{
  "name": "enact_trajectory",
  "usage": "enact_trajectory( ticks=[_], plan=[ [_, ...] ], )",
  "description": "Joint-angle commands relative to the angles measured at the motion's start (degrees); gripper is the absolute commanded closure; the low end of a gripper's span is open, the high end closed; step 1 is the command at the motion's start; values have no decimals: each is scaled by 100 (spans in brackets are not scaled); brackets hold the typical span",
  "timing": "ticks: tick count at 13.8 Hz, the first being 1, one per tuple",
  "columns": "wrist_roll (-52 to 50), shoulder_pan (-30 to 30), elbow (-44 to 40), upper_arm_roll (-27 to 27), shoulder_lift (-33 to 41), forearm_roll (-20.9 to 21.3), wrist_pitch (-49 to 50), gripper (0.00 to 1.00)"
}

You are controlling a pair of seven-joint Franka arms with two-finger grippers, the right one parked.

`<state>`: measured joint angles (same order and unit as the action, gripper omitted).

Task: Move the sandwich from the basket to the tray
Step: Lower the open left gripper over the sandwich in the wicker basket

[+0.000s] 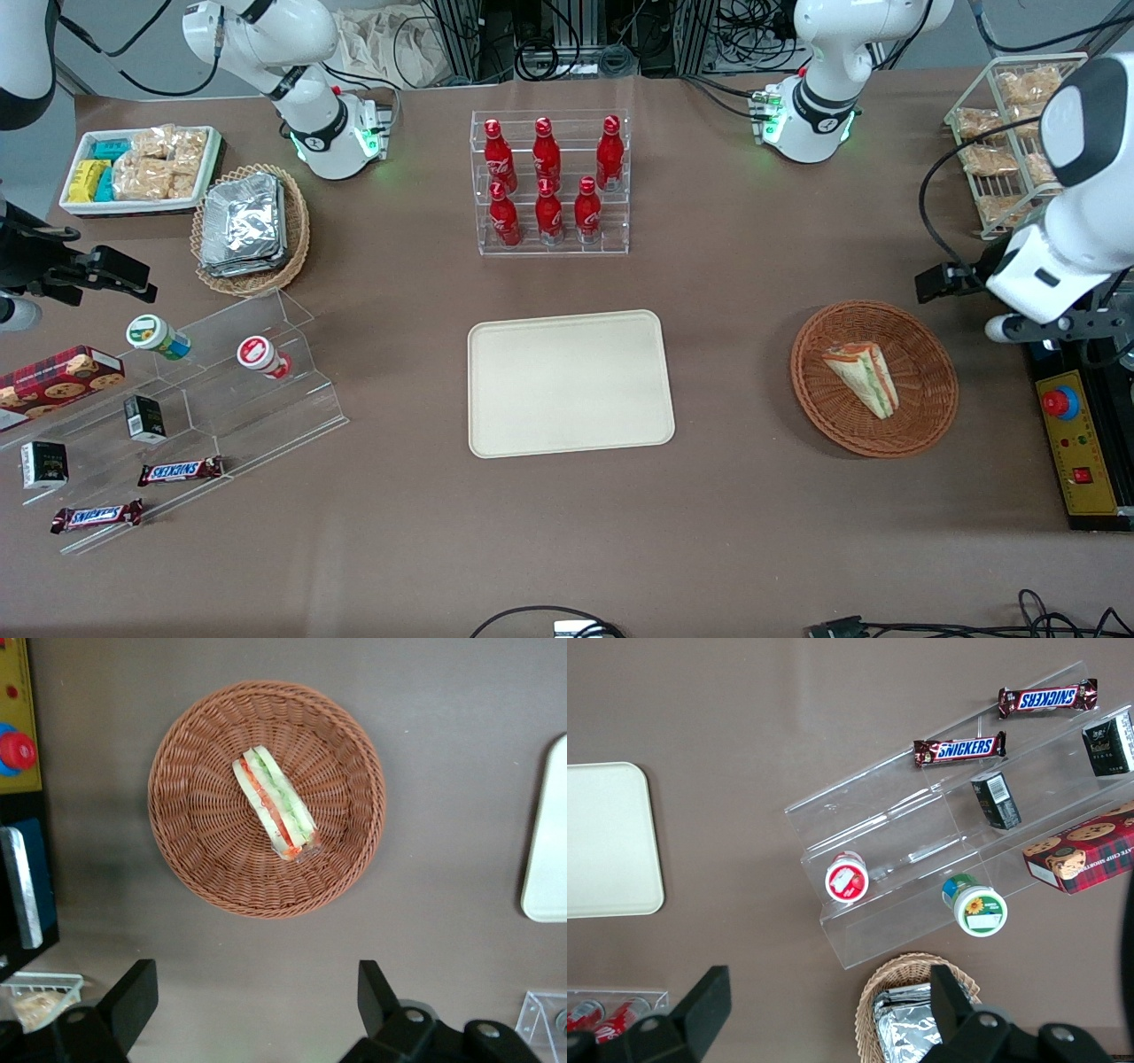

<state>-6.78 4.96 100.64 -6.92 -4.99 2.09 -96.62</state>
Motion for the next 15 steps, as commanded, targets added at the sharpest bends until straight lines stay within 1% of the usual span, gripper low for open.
enact_trajectory(
  ticks=[1, 3, 4, 8, 11, 15],
  plan=[
    [-629, 22, -10, -12, -475, 46, -295, 0],
    [-719, 22, -1, -12, -782, 46, -585, 0],
    [-719, 118, 34, -12, -958, 46, -804, 0],
    [-990, 216, 464, -12, -1538, 46, -2008, 0],
    [-1710, 154, 430, -29, -1925, 46, -2159, 0],
    [-1879, 180, 298, -29, -2409, 37, -2369, 0]
  ],
)
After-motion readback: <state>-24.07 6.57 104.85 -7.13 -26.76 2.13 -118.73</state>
